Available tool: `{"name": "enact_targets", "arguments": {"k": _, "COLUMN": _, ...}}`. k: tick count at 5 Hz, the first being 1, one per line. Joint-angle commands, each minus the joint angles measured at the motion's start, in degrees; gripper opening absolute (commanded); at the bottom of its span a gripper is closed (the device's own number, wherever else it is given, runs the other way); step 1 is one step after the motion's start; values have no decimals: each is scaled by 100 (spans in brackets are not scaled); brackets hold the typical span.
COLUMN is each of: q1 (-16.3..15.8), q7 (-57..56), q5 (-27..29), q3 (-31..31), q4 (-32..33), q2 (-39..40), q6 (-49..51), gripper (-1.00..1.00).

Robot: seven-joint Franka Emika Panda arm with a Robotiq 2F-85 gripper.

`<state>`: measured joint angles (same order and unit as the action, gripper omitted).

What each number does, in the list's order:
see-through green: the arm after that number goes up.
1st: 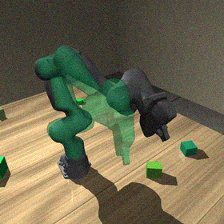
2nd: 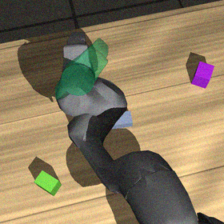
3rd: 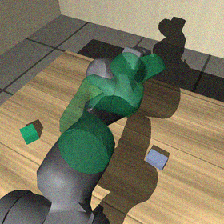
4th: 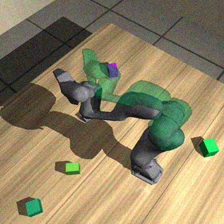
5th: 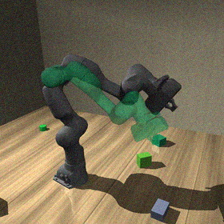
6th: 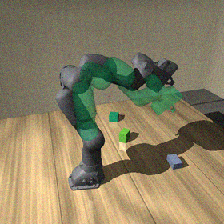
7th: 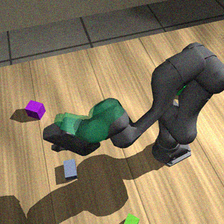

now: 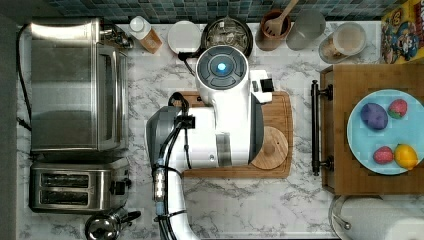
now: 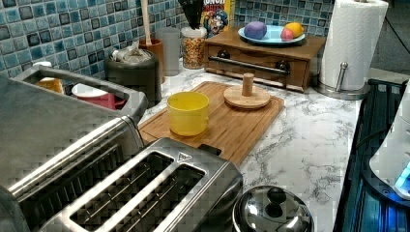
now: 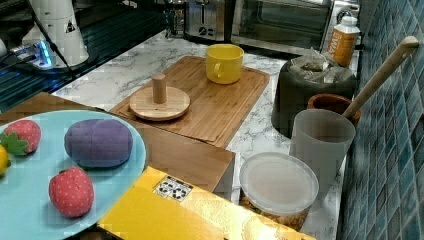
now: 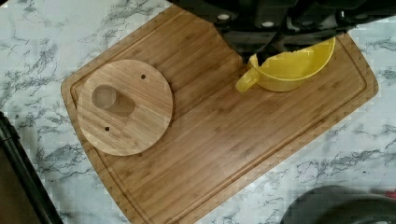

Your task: Get a tea bag.

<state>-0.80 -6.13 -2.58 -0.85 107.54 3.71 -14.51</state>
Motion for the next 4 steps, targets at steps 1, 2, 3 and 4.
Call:
{"name": "enact_targets", "arguments": {"k": 1, "q1": 7, "q7": -3, "q5": -5, "q3": -16, "q4": -1, "q2": 3, "q6": -9, "gripper": -100}}
{"name": "enact_targets", "arguments": {"k": 2, "q1": 35, "q7": 139, "q5": -37, "q3": -7, "q4": -315, "q2": 303, "q6": -215, "gripper": -100}}
{"name": "enact_targets", "arguments": {"k": 3, "q1": 149, "q7": 93, "q5": 258, "q3": 114, "q4": -110, "q2": 102, "q6": -1077, "gripper": -100}}
{"name": "enact_targets", "arguments": {"k": 4, "q1": 124, "q7": 536, "q5": 86, "q3": 164, "q4": 192, "q2": -121, "q6": -2165, "gripper": -100}}
